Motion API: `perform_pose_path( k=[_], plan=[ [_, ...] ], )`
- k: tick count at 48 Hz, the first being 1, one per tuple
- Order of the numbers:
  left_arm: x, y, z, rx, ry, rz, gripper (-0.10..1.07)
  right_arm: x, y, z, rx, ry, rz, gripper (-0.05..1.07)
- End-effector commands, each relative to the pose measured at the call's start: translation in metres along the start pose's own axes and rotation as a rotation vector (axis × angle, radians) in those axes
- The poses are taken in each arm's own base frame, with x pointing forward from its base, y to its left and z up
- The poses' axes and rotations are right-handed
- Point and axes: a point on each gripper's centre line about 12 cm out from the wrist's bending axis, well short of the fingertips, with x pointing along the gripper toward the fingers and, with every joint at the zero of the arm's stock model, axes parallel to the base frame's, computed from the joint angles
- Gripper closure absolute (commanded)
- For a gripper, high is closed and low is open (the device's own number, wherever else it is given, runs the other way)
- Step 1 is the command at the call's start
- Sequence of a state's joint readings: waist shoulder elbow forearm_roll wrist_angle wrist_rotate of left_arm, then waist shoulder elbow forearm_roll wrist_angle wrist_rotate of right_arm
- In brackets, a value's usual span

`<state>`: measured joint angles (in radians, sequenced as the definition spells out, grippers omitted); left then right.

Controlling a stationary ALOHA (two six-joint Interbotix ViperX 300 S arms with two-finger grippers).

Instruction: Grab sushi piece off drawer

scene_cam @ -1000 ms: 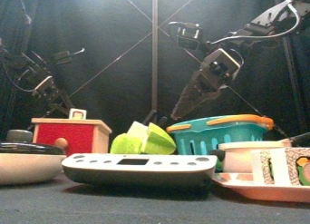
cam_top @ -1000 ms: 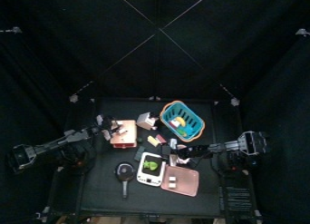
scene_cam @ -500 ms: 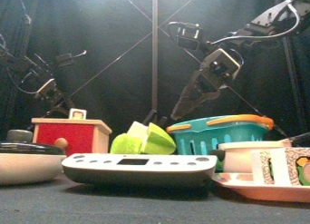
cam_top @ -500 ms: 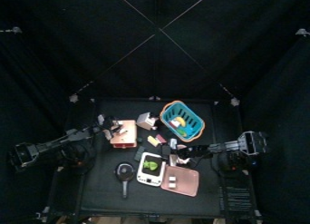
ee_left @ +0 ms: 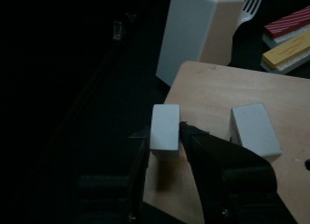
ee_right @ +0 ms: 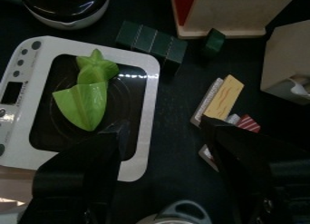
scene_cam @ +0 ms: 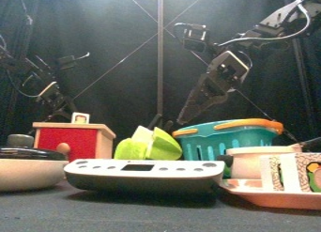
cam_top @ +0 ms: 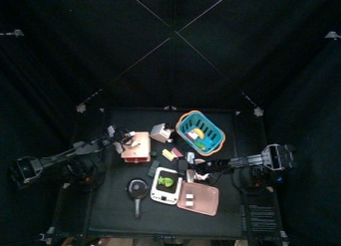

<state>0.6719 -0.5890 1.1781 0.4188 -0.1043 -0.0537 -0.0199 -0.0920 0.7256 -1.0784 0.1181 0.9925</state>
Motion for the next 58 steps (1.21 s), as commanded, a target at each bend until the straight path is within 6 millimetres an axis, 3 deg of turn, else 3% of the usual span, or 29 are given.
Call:
perform_pose_path(
  k=[1,22,31,58],
  plan=[
    [0.001,0.004,0.008,-0.002,-0.024,0.009,0.31,-0.006,-0.002,0.013,0.005,-0.039,-0.004,0.07],
    [-0.016,0.004,0.009,-0.088,-0.043,0.03,0.33,-0.005,-0.002,0.012,0.009,-0.035,-0.005,0.07],
    [-0.023,-0.006,0.008,-0.172,-0.022,0.0,0.33,-0.005,-0.002,0.012,0.011,-0.035,-0.005,0.07],
    [-0.027,-0.015,0.007,-0.18,-0.013,-0.035,0.33,-0.005,-0.002,0.012,0.01,-0.035,-0.004,0.07]
  ],
)
